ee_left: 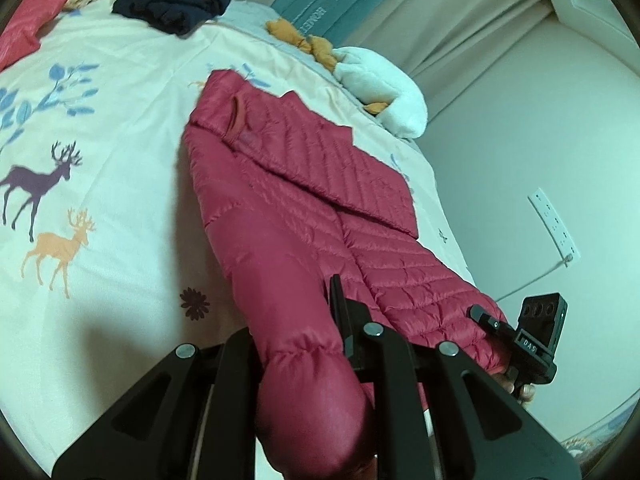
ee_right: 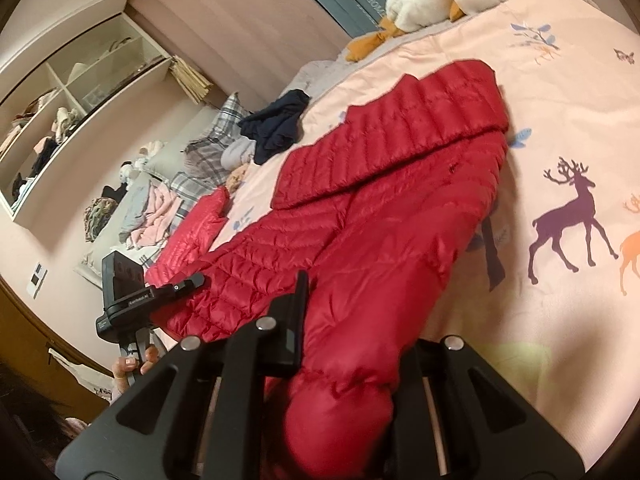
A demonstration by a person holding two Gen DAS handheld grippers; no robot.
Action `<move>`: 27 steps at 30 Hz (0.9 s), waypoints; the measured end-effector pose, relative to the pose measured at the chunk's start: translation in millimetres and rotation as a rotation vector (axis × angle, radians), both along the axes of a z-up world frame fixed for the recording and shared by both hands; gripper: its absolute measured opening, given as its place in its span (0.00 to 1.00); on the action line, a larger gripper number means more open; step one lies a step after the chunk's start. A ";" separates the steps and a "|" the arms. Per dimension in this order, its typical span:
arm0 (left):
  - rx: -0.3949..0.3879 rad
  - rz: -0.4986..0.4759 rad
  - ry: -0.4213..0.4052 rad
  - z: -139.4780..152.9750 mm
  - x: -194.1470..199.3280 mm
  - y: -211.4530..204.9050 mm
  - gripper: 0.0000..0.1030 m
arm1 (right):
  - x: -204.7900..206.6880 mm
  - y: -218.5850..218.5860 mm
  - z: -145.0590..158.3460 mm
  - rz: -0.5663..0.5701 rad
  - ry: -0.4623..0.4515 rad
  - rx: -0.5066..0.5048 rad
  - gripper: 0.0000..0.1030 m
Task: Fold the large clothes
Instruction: 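Lift the held hem with both tools and fold it toward the collar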
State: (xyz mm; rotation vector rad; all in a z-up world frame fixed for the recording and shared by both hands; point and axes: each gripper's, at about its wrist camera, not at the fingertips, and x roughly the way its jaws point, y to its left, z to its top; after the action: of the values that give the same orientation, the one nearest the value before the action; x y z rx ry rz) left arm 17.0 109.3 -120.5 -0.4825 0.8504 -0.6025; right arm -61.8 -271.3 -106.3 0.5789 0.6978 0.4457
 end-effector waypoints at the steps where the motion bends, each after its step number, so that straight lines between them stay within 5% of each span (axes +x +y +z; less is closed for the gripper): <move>1: 0.003 -0.004 -0.004 2.9 0.3 -0.5 0.13 | -1.5 0.0 4.3 0.006 -0.010 -0.003 0.13; 27: -0.099 -0.175 -0.211 97.0 -43.0 13.8 0.14 | -62.8 -12.7 95.9 0.135 -0.284 0.027 0.14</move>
State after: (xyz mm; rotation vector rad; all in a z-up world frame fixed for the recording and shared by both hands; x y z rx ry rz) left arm -26.0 123.1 -23.5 -0.4283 0.6677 -0.8441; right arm -124.6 -284.0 -10.4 0.4830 0.4602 0.6497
